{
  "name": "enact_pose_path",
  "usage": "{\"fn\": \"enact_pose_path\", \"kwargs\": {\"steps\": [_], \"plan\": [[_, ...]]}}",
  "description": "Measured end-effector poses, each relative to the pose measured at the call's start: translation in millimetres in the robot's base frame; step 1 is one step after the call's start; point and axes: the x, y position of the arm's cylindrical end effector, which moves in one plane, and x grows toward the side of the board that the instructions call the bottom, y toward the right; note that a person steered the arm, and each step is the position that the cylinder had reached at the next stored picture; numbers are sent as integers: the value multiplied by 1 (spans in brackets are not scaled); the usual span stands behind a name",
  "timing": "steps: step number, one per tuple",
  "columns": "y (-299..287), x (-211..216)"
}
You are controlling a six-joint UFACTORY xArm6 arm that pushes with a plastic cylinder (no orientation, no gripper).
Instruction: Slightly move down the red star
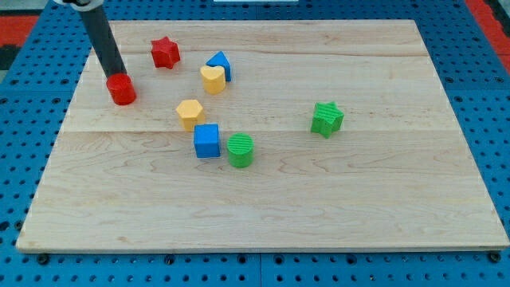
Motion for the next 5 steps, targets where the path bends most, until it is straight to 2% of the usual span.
{"fn": "enact_pose_path", "kwargs": {"steps": [1, 2, 3, 4, 5], "plan": [[3, 1], [9, 55], [8, 44], [-1, -24], [-65, -74]]}}
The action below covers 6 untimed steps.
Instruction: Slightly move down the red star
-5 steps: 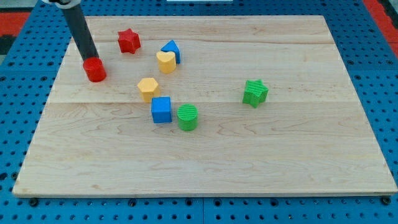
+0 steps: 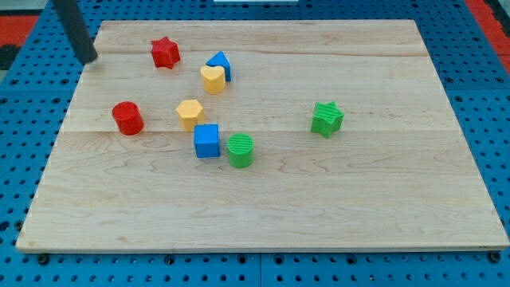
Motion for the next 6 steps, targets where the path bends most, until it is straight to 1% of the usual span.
{"fn": "enact_pose_path", "kwargs": {"steps": [1, 2, 3, 4, 5, 6], "plan": [[104, -68], [149, -37], [53, -5], [36, 0], [43, -47], [131, -33]]}}
